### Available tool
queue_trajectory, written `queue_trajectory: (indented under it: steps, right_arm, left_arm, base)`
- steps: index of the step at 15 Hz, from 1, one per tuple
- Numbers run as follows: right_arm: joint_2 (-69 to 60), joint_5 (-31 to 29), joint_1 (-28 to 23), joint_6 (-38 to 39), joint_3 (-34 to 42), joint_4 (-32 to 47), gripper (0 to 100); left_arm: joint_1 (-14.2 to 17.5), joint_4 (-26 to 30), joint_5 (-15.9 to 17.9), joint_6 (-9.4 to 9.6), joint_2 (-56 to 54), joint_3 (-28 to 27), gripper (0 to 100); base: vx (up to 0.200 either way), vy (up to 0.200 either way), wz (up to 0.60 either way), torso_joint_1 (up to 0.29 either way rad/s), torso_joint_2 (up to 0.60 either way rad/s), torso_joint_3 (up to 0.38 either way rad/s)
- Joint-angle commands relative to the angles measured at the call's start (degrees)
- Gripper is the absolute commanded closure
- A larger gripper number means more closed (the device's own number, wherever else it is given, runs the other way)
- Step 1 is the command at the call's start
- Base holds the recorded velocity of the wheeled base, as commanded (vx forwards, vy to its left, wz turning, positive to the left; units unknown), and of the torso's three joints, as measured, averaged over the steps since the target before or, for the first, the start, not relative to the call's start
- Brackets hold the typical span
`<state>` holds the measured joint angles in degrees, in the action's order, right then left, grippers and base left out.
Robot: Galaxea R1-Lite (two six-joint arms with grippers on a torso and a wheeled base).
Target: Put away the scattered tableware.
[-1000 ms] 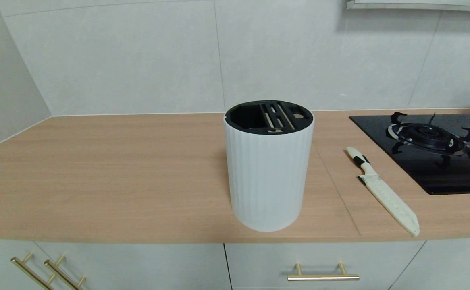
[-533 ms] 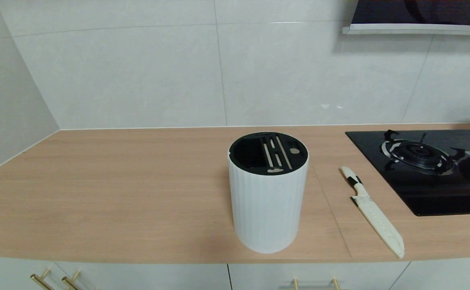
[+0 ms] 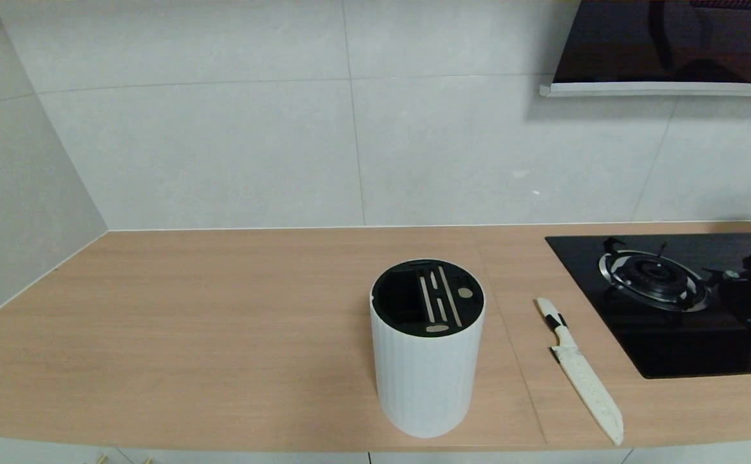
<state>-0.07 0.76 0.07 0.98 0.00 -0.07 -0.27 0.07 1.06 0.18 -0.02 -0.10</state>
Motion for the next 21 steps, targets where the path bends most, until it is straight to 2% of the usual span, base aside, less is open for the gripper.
queue_trajectory:
  steps: [1,8,19,21]
  right_arm:
    - [0.1,0.0,0.0,0.0,0.0,0.0,0]
    - [0.1,0.0,0.0,0.0,0.0,0.0,0]
    - [0.1,-0.2,0.0,-1.2,0.0,-0.1,0]
    - [0.6,1.0,0.1,0.0,-5.1,-3.0,0]
  left_arm:
    - [0.0,0.0,0.0,-0.01,0.0,0.0,0]
    - [0.0,0.0,0.0,-0.01,0.0,0.0,0]
    - [0.0,0.0,-0.1,-0.09,0.0,0.0,0]
    - [0.0,0.0,-0.1,-0.09,0.0,0.0,0]
  base:
    - [0.000,0.000,0.00,0.276,-0.61,-0.325]
    - [0.000,0.000,0.00,0.203,-0.42,-0.223]
    - [0.000,0.000,0.00,0.003,0.00,-0.003]
    - [0.000,0.000,0.00,0.000,0.00,0.000]
